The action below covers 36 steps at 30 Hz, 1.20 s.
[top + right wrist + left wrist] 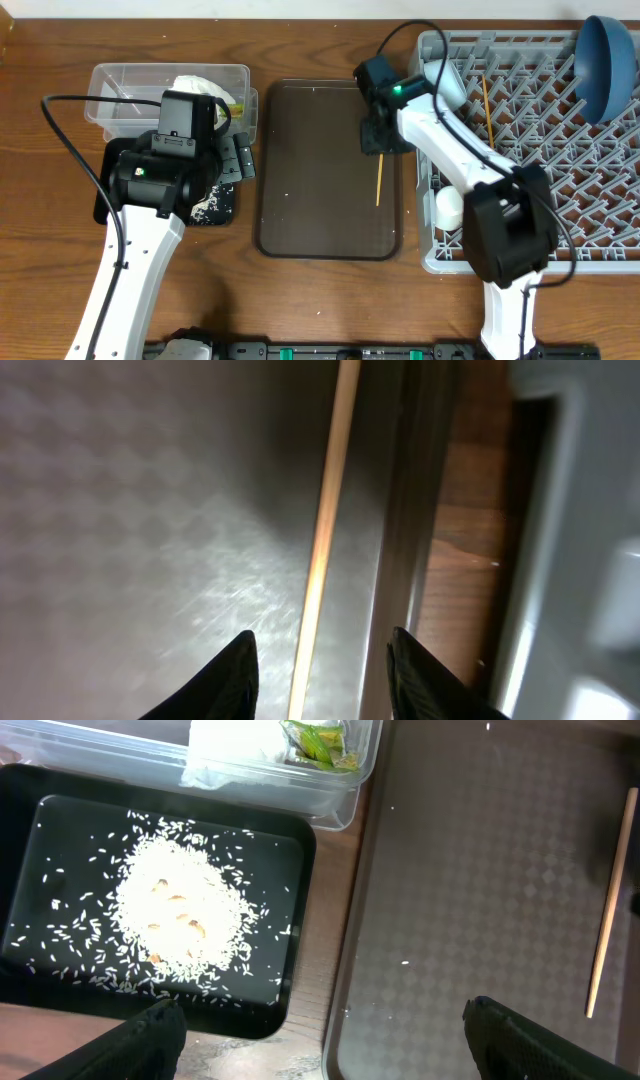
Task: Sort waste into correct bins and load items into the dishwasher rack
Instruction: 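Return the right gripper to the tray and grasp the second chopstick, then carry the second chopstick with the right gripper and drop it into the rack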
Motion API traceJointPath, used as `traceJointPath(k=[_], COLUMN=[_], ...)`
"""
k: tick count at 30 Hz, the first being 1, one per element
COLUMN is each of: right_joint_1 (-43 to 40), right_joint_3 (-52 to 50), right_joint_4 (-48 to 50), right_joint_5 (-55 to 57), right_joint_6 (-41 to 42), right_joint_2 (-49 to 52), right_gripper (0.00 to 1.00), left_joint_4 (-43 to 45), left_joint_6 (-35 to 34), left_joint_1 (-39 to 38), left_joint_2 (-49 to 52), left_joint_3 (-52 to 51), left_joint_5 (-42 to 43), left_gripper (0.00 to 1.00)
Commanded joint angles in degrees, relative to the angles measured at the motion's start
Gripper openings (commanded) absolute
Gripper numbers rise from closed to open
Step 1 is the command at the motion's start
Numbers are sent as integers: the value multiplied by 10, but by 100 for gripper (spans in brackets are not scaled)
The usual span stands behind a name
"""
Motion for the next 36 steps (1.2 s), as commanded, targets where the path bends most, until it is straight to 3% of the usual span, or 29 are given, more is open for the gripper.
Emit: traceJointPath(k=[1,16,24,36], right_joint_1=[6,6,-2,-87], right_joint_3=[-2,-2,20,76], right_joint_4=[0,-7,-33,-86], right_joint_5=[8,-22,-63,-20], right_joint_6=[18,-8,-75,-188], right_joint_2=[26,78,43,-186], right_gripper=[39,1,1,1], left_joint_4=[-1,-1,-1,-1], left_joint_6=[1,1,1,1], left_joint_1=[2,2,2,2], left_joint_2=[-4,-4,-4,-4], left_joint_3=[7,7,7,7], left_joint_5=[-5,-5,-5,-5], left_gripper=[91,91,91,91])
